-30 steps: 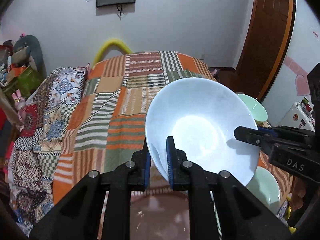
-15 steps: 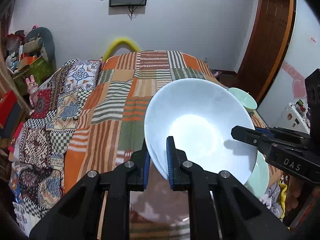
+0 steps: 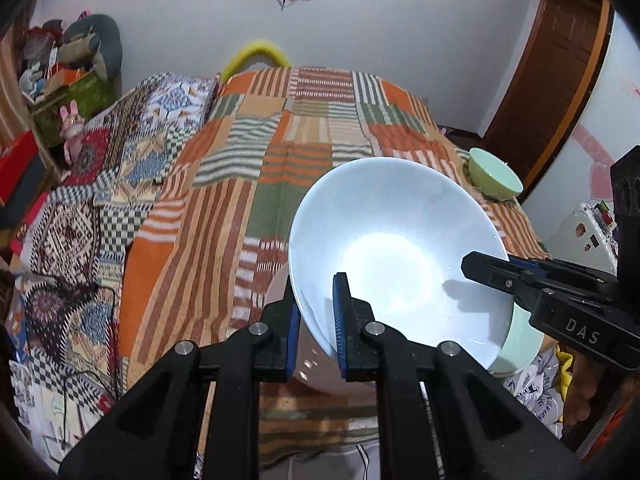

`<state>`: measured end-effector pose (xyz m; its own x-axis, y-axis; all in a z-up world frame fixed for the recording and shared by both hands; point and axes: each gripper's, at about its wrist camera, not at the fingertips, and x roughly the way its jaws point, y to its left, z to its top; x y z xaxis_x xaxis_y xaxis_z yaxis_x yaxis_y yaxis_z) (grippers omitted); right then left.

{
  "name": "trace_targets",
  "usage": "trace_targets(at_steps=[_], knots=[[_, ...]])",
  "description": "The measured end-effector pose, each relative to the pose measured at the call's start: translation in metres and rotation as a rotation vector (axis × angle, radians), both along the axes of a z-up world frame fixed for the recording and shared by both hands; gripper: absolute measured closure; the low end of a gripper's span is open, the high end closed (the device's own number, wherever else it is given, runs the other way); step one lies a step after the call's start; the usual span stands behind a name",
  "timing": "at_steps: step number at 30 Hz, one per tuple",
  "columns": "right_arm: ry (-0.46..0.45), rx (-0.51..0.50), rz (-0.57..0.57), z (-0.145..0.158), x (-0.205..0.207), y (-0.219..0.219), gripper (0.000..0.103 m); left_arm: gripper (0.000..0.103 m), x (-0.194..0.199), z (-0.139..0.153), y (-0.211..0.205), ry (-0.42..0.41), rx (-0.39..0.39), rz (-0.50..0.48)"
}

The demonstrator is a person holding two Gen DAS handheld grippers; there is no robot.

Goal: Organize plates and bowls
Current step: 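Lift the white bowl with both grippers and carry it over the pink bowl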

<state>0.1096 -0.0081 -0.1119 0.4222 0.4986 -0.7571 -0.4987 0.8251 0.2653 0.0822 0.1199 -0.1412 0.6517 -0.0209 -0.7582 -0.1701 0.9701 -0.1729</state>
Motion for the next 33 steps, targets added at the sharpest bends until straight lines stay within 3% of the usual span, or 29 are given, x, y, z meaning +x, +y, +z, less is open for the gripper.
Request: trace_targets(at_steps=[19,33], knots=[[0.089,-0.064,0.012,-0.041,-0.005,0.017,0.087,0.090,0.004,-0.059,0.012,0.131,-0.065,0.028],[0.101,-0.097,0.021,-0.052,-0.003,0.020,0.087,0.090,0.007,-0.076,0.015,0.167,-0.097,0.034]])
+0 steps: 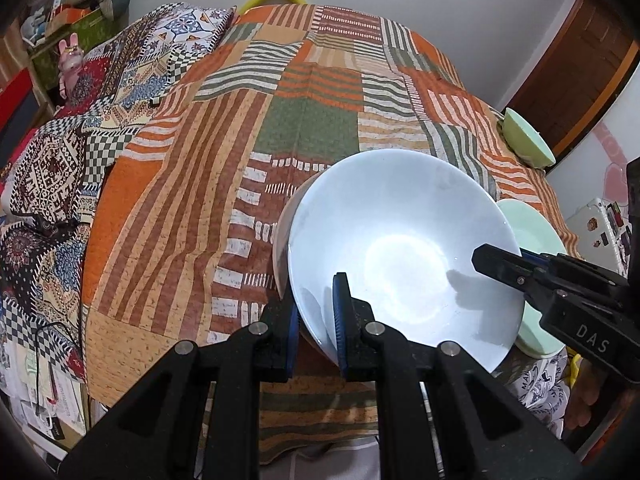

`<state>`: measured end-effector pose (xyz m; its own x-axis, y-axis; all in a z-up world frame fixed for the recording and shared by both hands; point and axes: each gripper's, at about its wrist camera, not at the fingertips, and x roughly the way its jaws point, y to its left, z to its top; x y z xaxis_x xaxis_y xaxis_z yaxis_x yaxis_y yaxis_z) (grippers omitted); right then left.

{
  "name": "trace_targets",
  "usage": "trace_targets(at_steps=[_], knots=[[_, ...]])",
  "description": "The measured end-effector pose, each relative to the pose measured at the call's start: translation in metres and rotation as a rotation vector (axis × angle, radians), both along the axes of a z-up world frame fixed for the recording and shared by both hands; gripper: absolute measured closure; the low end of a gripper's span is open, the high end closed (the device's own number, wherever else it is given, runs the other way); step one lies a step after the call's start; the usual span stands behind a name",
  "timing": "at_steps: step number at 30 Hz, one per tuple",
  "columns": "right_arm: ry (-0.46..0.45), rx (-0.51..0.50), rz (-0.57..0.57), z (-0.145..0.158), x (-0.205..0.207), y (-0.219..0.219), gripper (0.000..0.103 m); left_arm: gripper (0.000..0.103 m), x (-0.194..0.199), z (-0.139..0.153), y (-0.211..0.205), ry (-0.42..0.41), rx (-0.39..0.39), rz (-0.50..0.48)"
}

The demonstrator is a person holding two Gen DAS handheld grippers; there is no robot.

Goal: Organize plates and bowls
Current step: 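Lift the white bowl with both grippers and carry it over the pink bowl, then lower the white bowl into the pink bowl and open both grippers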

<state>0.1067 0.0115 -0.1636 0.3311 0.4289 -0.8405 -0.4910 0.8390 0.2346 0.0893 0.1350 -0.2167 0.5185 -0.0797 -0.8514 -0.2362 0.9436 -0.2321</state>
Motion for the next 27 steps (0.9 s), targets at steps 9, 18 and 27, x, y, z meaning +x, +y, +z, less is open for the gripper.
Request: trace_targets(at_steps=[9,18,27], knots=[[-0.026,-0.044,0.018,-0.005,-0.002,0.005,0.084,0.090,0.002,-0.004,0.000,-0.015,0.016,0.014],[-0.017,-0.052,0.011,-0.006,0.000,0.006,0.084,0.090,0.008,-0.005,0.000,-0.011,0.033,0.016],[-0.095,-0.052,-0.017,0.014,-0.005,-0.008,0.056,0.089,0.011,-0.005,-0.002,-0.013,0.074,0.029]])
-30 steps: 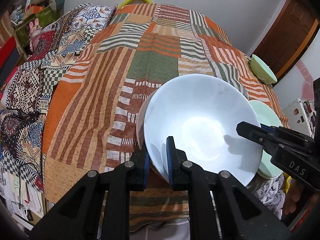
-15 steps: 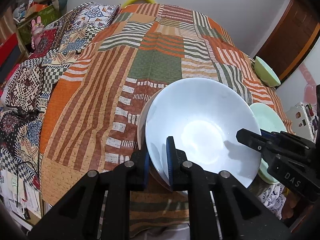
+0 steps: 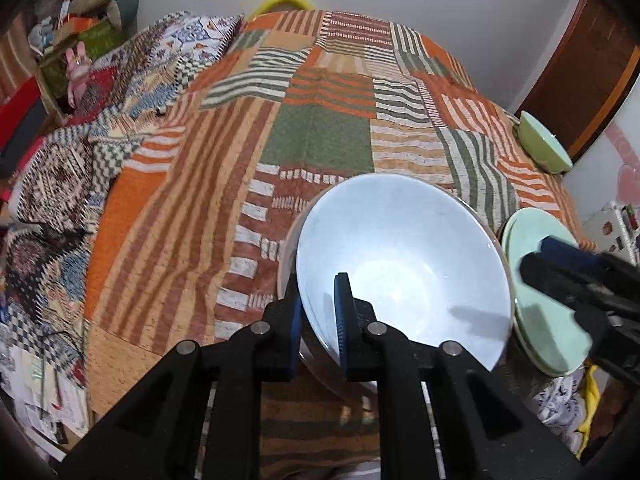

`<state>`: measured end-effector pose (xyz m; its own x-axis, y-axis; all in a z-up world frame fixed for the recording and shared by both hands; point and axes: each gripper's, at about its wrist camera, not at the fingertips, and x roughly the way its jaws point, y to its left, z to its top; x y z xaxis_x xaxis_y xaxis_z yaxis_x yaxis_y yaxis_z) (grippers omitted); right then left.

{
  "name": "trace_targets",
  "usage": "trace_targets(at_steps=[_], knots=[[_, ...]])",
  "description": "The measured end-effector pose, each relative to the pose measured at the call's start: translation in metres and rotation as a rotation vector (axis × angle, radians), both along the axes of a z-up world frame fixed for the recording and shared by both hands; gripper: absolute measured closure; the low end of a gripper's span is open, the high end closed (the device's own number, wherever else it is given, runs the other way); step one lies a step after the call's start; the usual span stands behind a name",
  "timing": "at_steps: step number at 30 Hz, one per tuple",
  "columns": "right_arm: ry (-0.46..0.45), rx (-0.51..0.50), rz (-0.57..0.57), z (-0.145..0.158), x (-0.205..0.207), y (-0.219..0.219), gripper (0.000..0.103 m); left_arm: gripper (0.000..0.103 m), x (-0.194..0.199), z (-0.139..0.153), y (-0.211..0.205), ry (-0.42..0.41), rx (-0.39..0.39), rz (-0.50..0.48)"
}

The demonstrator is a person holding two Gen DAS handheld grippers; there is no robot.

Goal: Organize plates and bowls
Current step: 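Lower the white bowl into the pink bowl and open both grippers, then move both grippers to the mint-green bowl and close on its rim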

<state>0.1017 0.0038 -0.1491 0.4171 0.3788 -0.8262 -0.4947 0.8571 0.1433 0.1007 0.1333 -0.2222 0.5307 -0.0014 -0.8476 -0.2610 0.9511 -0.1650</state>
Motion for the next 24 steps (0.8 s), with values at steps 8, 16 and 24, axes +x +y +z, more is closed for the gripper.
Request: trace_targets(at_steps=[8,16,24], knots=[[0.005,0.039,-0.028,0.008,0.004,-0.015,0.055,0.079,0.000,0.005,-0.005,0.035,-0.001,-0.026],[-0.014,0.072,-0.067,0.021,0.006,-0.037,0.055,0.063,-0.003,0.026,-0.008,0.009,0.009,-0.001],[-0.059,0.111,-0.170,0.040,0.019,-0.088,0.055,0.044,-0.002,0.091,-0.028,-0.170,0.090,-0.040]])
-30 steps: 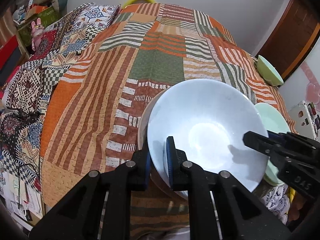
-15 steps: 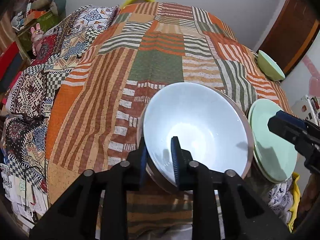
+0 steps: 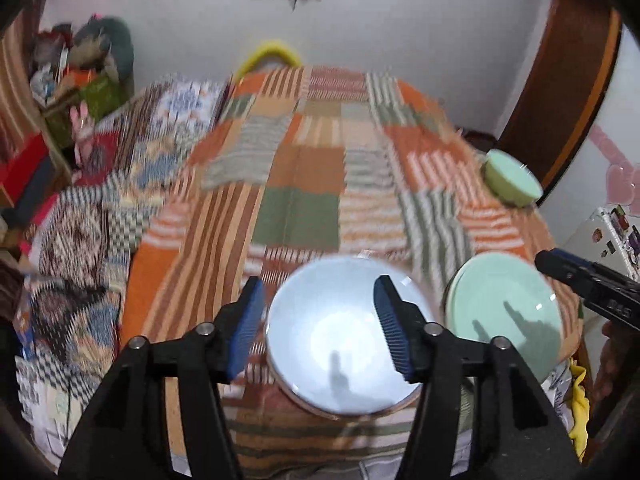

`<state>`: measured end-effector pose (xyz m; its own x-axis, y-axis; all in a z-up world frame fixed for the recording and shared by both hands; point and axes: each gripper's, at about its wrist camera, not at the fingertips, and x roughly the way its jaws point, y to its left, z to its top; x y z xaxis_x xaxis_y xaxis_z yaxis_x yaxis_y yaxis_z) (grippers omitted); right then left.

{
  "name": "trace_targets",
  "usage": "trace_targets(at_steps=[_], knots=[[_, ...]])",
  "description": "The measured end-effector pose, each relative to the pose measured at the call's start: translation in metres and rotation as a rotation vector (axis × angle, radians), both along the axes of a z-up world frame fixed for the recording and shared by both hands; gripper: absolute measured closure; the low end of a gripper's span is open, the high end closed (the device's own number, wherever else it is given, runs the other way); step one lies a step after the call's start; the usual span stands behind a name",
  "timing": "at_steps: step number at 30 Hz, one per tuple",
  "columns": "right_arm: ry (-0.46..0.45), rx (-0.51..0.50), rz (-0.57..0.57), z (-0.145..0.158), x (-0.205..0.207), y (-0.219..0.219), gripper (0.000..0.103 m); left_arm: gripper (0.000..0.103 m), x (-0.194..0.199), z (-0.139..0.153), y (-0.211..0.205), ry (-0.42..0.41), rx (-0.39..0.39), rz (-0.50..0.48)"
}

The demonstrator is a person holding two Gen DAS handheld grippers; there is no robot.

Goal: Organize plates and bowls
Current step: 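Move both grippers to the mint-green bowl and close on its rim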

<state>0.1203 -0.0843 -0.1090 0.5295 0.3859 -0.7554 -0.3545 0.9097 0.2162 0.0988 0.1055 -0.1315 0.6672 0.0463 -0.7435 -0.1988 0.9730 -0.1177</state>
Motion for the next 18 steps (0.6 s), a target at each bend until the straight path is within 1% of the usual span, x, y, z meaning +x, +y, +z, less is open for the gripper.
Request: trace_targets(at_steps=[2,5,8,9,11,13,15,18], knots=[[-0.015,0.001,-0.034,0.005,0.005,-0.016,0.055,0.040,0.003,0.011,-0.006,-0.032,0.010,-0.011],[-0.035,-0.011,-0.087,0.012,0.012,-0.039,0.050,0.035,0.014,0.029,-0.019,-0.082,0.022,-0.035],[-0.055,-0.029,-0.141,0.019,0.023,-0.062,0.050,0.030,0.024,0.038,-0.031,-0.109,0.031,-0.052],[-0.060,-0.032,-0.155,0.020,0.026,-0.069,0.050,0.029,0.030,0.039,-0.037,-0.115,0.033,-0.059],[-0.073,-0.036,-0.191,0.025,0.035,-0.087,0.050,0.023,0.039,0.042,-0.045,-0.124,0.029,-0.074],[-0.084,-0.031,-0.230,0.028,0.046,-0.104,0.048,0.021,0.049,0.042,-0.055,-0.132,0.024,-0.090],[-0.086,-0.030,-0.269,0.028,0.057,-0.117,0.042,0.021,0.060,0.041,-0.066,-0.131,0.023,-0.112],[-0.081,-0.030,-0.343,0.022,0.080,-0.137,0.042,0.020,0.074,0.036,-0.081,-0.124,0.028,-0.145]])
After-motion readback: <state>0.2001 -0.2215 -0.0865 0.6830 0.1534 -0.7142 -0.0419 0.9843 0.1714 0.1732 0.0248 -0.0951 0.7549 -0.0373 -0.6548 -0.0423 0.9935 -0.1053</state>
